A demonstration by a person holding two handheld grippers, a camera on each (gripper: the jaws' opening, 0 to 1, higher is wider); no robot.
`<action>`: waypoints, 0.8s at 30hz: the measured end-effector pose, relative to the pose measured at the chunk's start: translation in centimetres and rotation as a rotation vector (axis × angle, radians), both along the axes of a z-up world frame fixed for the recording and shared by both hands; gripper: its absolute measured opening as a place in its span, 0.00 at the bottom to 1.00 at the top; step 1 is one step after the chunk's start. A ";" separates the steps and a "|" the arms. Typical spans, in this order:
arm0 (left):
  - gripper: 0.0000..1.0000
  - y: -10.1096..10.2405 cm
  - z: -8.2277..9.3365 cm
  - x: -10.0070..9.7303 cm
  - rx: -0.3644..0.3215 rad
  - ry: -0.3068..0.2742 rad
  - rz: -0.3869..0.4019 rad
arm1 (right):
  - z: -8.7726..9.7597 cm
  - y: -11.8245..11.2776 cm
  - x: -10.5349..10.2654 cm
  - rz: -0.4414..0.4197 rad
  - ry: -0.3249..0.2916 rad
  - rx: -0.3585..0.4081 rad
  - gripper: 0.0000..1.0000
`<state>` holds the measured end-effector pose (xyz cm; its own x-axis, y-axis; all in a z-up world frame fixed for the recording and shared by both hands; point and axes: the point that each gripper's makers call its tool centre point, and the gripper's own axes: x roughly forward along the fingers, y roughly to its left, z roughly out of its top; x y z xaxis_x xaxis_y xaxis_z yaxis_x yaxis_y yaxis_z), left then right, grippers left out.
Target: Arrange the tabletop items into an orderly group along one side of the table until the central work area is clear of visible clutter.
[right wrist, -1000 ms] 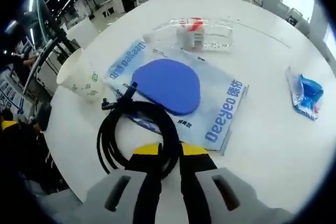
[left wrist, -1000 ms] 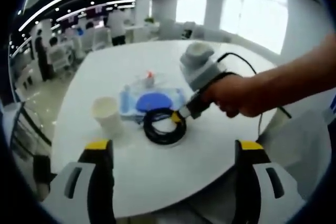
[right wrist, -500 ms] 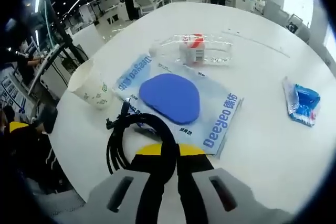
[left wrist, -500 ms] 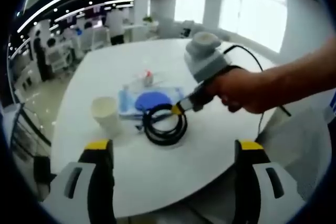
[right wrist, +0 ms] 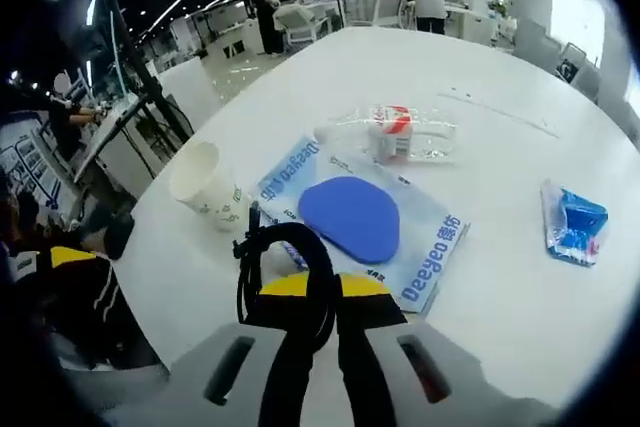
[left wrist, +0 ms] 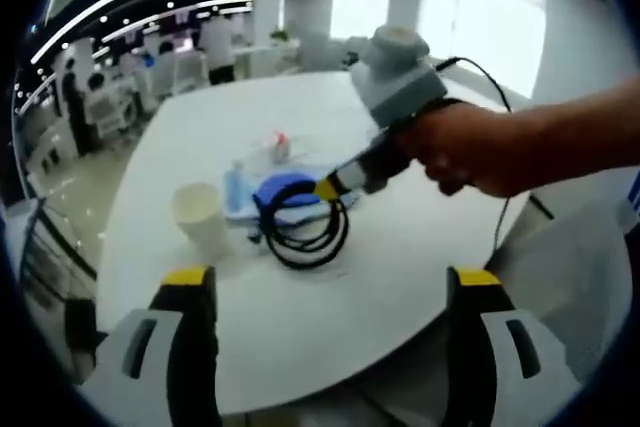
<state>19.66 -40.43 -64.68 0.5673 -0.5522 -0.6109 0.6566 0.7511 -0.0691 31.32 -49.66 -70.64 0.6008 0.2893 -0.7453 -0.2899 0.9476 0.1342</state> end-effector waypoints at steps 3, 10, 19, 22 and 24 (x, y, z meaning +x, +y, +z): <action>0.92 0.0 -0.1 -0.1 0.005 0.000 -0.004 | 1.0 -0.2 0.2 0.005 -0.021 -0.003 0.06; 0.92 -0.1 -0.2 -0.1 0.011 0.005 -0.008 | 2.2 -1.1 0.0 0.017 -0.039 -0.011 0.06; 0.91 -0.2 -0.2 -0.2 0.018 0.001 -0.020 | 4.1 -4.1 -0.1 -0.030 -0.076 -0.016 0.06; 0.91 -0.2 -0.2 -0.3 0.020 0.002 -0.025 | 4.7 -5.2 -0.2 -0.047 -0.087 -0.022 0.06; 0.91 -0.2 -0.2 -0.3 0.019 0.002 -0.027 | 5.0 -6.0 -0.2 -0.057 -0.091 -0.026 0.06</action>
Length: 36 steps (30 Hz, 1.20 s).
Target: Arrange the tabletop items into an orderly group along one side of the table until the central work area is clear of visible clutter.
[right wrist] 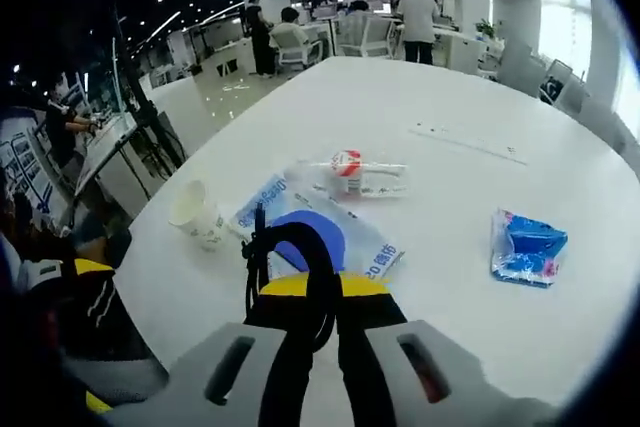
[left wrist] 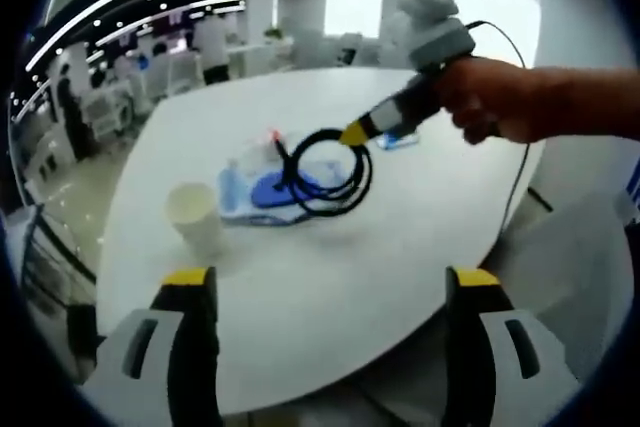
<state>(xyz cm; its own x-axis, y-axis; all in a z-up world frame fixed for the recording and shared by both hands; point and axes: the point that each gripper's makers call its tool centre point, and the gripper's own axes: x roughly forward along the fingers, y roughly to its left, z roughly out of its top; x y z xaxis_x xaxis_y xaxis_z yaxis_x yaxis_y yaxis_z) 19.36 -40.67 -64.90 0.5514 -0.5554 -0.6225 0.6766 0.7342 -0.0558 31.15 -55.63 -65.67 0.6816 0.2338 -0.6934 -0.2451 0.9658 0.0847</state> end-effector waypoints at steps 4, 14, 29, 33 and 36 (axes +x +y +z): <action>0.91 0.0 0.1 0.0 -0.004 -0.005 -0.001 | 0.8 -1.7 -0.5 -0.033 -0.008 -0.005 0.06; 0.92 -0.1 0.0 -0.2 0.007 -0.005 -0.015 | 1.6 -4.6 -2.0 -0.094 -0.002 -0.015 0.06; 0.92 -0.2 -0.2 -0.3 0.018 -0.002 -0.027 | 2.7 -9.0 -2.4 -0.173 -0.016 -0.015 0.06; 0.92 -0.2 -0.2 -0.2 0.016 -0.002 -0.023 | 2.7 -9.8 -2.6 -0.184 -0.018 -0.017 0.06; 0.92 -0.2 -0.2 -0.3 0.018 -0.004 -0.024 | 2.6 -11.2 -2.5 -0.196 -0.015 -0.020 0.06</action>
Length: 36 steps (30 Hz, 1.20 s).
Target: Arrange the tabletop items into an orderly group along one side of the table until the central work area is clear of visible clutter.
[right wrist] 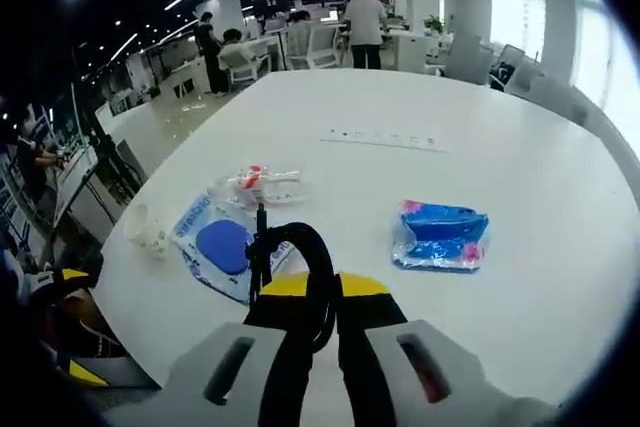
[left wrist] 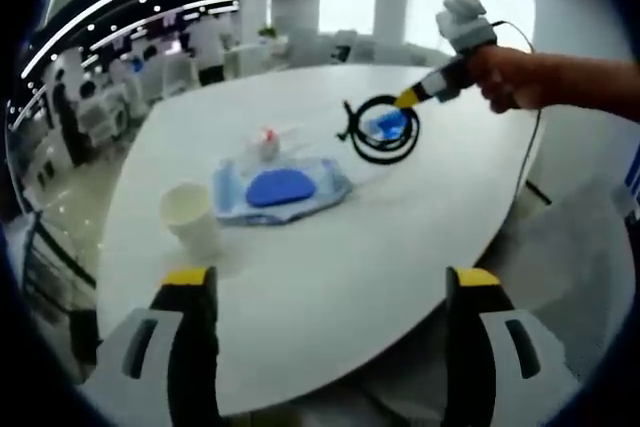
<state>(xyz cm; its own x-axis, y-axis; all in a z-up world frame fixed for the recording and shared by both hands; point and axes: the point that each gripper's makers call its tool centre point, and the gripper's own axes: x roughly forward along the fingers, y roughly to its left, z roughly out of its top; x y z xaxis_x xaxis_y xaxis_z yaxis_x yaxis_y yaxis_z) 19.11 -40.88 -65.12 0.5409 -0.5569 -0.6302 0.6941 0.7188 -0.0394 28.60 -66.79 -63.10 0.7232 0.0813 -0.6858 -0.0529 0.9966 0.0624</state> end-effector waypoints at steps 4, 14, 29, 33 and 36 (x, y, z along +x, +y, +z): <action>0.91 0.1 0.1 0.1 -0.004 -0.005 0.006 | 0.1 -0.8 -0.5 -0.018 0.001 -0.005 0.06; 0.91 0.0 0.0 -0.1 -0.001 -0.001 -0.001 | -0.4 -3.5 -2.3 -0.080 0.016 -0.013 0.06; 0.91 0.1 -0.1 -0.1 -0.003 0.009 0.004 | -2.8 -6.8 -3.4 -0.180 0.078 0.024 0.06; 0.91 0.2 -0.1 -0.1 -0.002 0.011 0.004 | -2.8 -5.9 -3.8 -0.182 0.098 0.019 0.06; 0.91 0.2 -0.2 -0.2 -0.001 0.013 0.003 | -3.3 -5.5 -4.1 -0.176 0.121 0.014 0.06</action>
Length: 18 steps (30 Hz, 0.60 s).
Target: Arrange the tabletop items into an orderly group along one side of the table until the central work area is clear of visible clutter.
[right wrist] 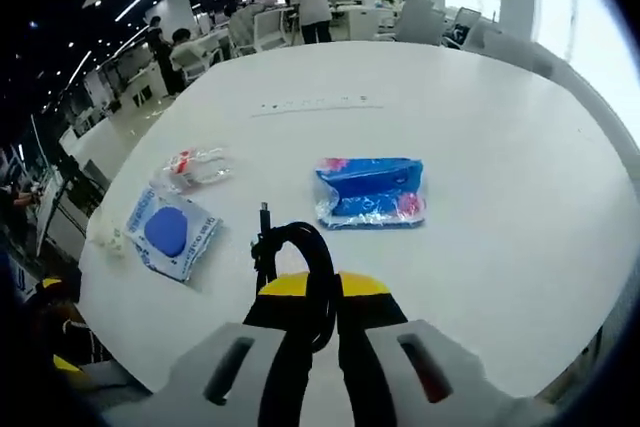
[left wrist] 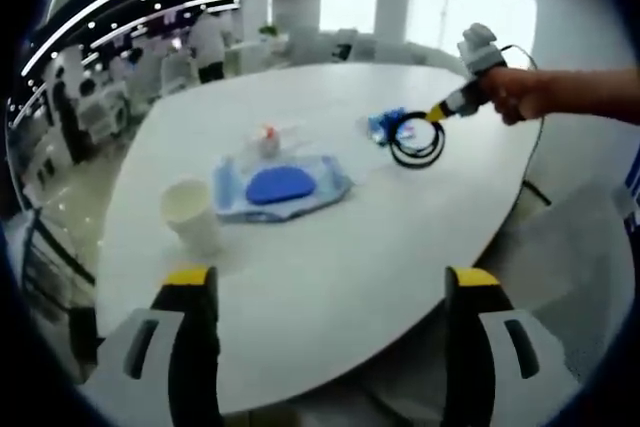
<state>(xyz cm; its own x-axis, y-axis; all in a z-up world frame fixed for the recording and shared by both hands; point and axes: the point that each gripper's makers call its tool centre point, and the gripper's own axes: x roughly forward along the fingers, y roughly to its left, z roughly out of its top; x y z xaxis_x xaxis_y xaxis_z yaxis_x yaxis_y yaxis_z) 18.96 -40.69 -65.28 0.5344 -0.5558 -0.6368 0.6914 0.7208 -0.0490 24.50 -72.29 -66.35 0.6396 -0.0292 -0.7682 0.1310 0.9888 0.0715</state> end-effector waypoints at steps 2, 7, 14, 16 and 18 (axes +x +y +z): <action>0.91 0.0 0.0 0.0 0.002 0.001 -0.001 | -0.6 0.3 -0.3 0.000 0.022 -0.001 0.06; 0.91 0.1 -0.2 0.0 0.006 0.005 0.004 | -1.6 -0.2 -0.5 -0.008 0.053 -0.004 0.06; 0.91 0.2 -0.3 0.1 0.010 0.007 0.008 | -2.9 -1.7 0.4 -0.007 0.091 -0.022 0.06; 0.91 0.2 -0.3 0.0 0.012 0.009 0.007 | -2.8 -1.6 0.2 0.000 0.097 -0.037 0.06; 0.91 0.2 -0.3 0.1 0.013 0.010 0.011 | -3.0 -1.5 0.0 0.017 0.112 -0.069 0.06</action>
<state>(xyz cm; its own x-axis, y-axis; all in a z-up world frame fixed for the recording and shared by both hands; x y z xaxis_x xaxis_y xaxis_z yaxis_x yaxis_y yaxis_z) 19.03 -40.47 -65.62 0.5342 -0.5416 -0.6491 0.6829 0.7290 -0.0462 24.51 -73.83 -69.34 0.5505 -0.0743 -0.8316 0.1178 0.9930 -0.0107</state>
